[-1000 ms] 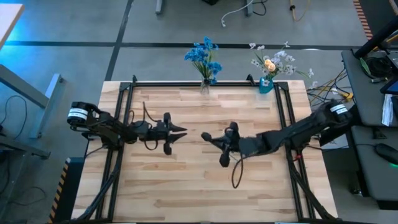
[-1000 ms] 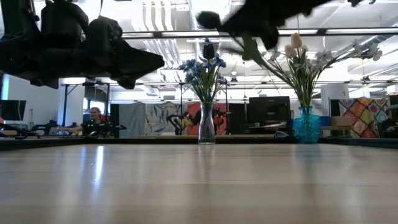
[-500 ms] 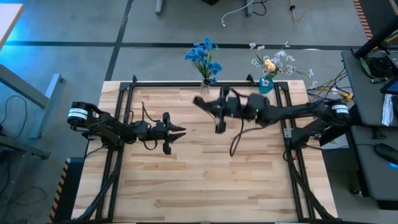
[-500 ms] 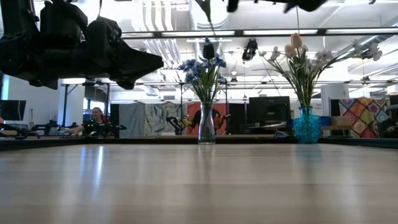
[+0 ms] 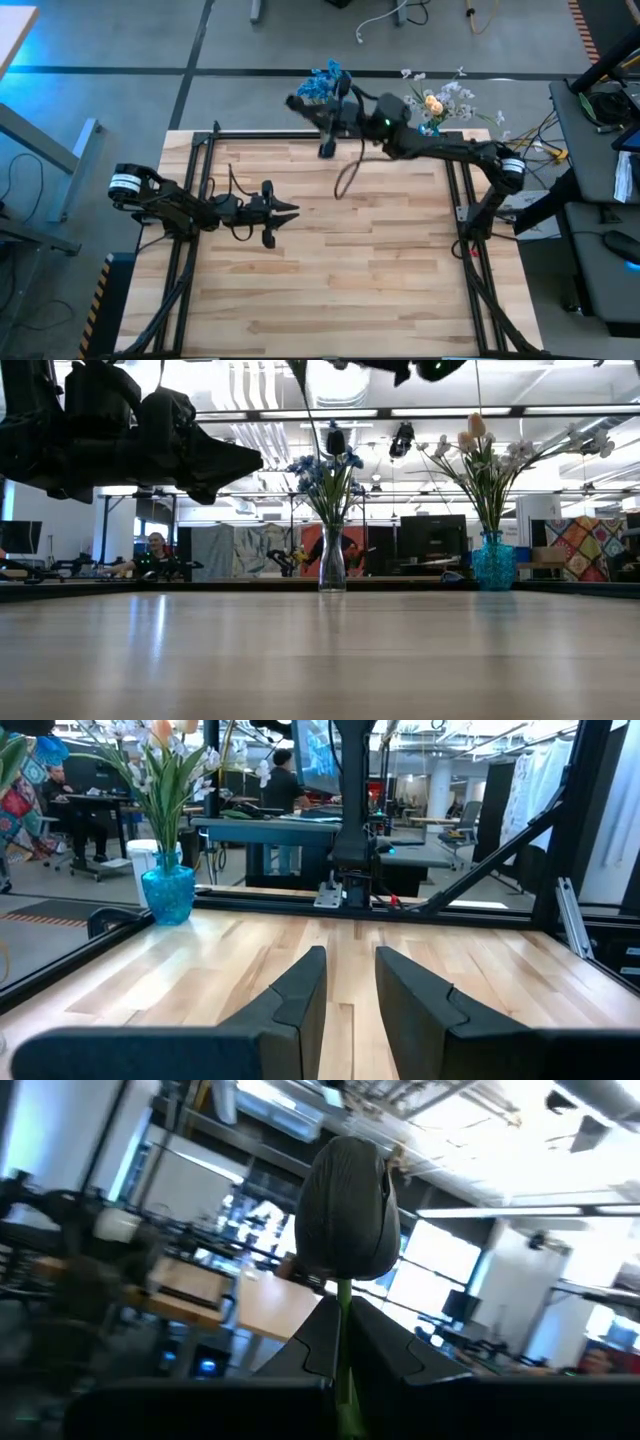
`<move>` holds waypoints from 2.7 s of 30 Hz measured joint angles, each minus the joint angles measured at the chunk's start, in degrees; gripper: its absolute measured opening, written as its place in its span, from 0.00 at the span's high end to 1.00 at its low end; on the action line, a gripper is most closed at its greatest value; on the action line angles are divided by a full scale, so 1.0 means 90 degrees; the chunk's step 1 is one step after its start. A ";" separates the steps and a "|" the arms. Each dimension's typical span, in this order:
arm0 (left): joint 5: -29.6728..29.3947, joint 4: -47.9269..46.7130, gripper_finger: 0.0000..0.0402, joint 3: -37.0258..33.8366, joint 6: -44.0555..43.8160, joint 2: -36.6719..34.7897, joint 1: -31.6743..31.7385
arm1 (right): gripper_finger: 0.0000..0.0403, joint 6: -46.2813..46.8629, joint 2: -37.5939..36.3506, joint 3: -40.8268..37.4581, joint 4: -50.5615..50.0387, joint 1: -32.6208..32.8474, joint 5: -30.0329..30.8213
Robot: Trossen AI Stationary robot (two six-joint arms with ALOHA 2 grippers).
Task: Sort flowers into vase by color
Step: Put the black tulip into the transparent vase
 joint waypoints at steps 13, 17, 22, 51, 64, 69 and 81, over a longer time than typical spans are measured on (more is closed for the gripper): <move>0.0017 -0.0097 0.81 -0.0053 0.0025 0.0000 -0.0005 | 0.97 0.0985 0.0741 0.0341 0.0761 -0.1381 -0.0788; 0.0021 -0.0096 0.81 -0.0053 0.0002 0.0000 -0.0005 | 0.97 0.1164 0.0911 0.0396 0.0772 -0.1484 -0.0820; 0.0032 -0.0092 0.81 -0.0061 -0.0010 0.0000 -0.0005 | 0.97 0.1145 0.1074 0.0394 0.0759 -0.1487 -0.0802; 0.0032 -0.0089 0.81 -0.0083 -0.0041 0.0000 -0.0007 | 0.97 0.1176 0.1026 0.0504 0.0218 -0.1624 -0.0561; 0.0029 -0.0089 0.81 -0.0083 -0.0041 0.0000 -0.0007 | 0.97 0.1239 0.1026 0.0491 -0.0349 -0.1628 0.0107; 0.0029 -0.0089 0.81 -0.0083 -0.0041 0.0000 -0.0007 | 0.94 0.1121 0.1026 0.0491 -0.0579 -0.1626 0.0311; 0.0047 -0.0089 0.81 -0.0083 -0.0041 0.0000 -0.0007 | 0.74 0.1113 0.1023 0.0620 -0.0989 -0.1592 0.0349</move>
